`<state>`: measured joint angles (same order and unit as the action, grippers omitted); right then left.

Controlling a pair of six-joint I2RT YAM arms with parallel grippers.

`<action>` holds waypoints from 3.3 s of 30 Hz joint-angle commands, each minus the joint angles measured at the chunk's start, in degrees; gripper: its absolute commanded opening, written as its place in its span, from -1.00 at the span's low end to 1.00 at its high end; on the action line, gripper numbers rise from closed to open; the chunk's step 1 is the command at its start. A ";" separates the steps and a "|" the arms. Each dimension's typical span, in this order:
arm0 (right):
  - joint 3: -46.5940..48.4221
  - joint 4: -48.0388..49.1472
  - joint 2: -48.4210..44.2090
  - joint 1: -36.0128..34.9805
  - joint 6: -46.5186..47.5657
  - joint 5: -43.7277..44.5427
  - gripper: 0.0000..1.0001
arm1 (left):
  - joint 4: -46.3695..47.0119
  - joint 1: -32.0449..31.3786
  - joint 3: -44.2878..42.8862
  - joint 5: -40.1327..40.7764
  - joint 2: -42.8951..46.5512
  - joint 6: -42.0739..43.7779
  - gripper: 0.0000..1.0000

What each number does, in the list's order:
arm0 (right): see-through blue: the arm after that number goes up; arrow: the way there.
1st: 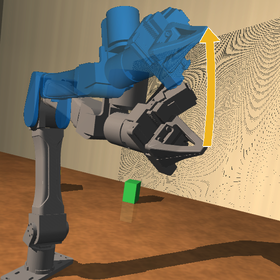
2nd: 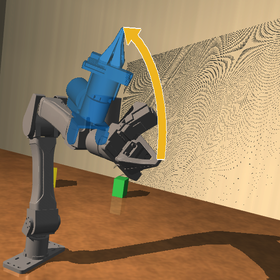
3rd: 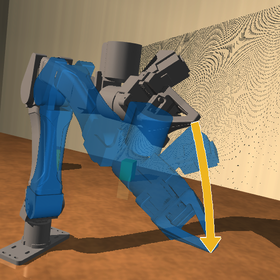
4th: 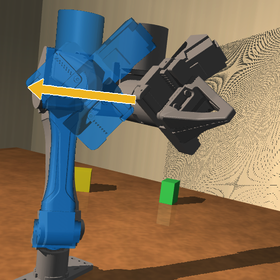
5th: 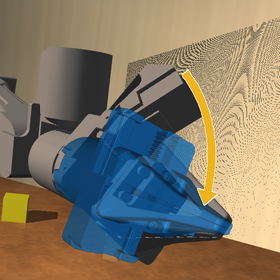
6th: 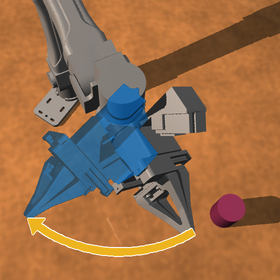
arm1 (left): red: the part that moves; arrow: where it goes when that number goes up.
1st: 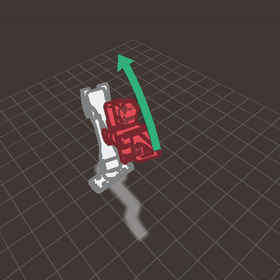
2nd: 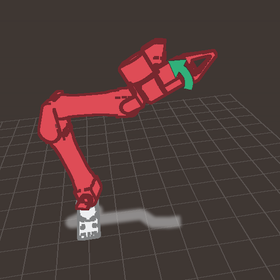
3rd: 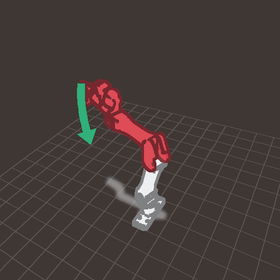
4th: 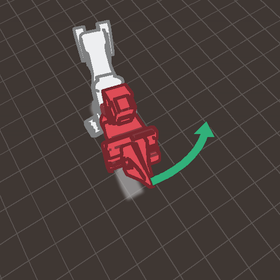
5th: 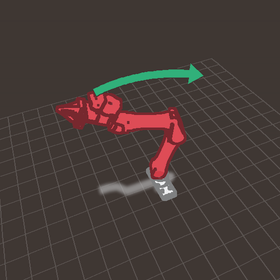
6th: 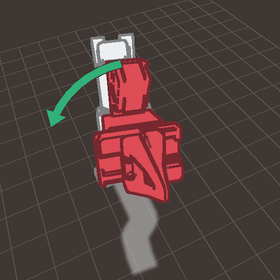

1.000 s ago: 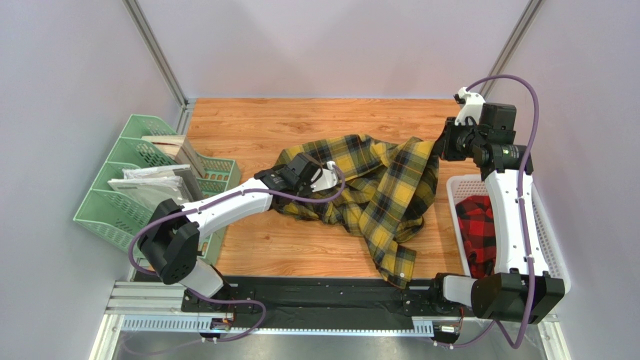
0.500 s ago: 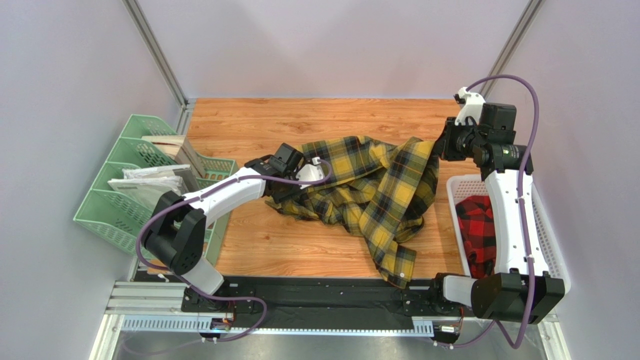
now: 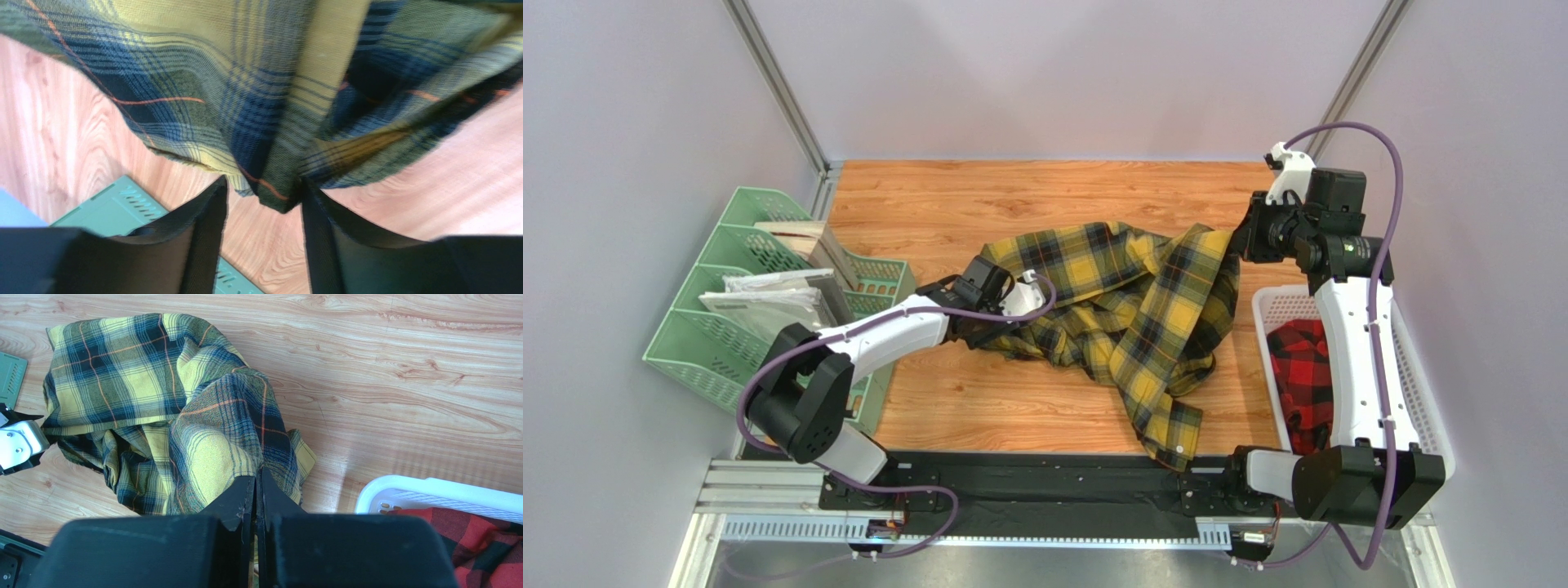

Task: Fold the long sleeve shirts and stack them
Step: Flatten the shirt out

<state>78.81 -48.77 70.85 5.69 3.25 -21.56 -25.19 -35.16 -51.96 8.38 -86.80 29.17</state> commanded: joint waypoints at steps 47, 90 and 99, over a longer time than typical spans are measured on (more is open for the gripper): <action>40.20 26.54 -7.01 0.72 4.57 13.21 -1.00 | -12.08 23.20 -57.92 -25.51 19.98 0.10 -1.00; 50.18 23.69 48.48 -7.36 16.88 16.79 -0.03 | -10.64 24.35 -76.39 -12.52 -37.09 4.06 -0.56; 43.72 9.70 38.76 -7.28 18.03 17.00 1.00 | -20.86 24.26 -65.92 -22.86 -26.59 -0.16 0.33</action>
<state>127.33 -31.07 118.39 -1.93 20.69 -5.06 -40.36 -10.50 -125.64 -6.79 -125.12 31.18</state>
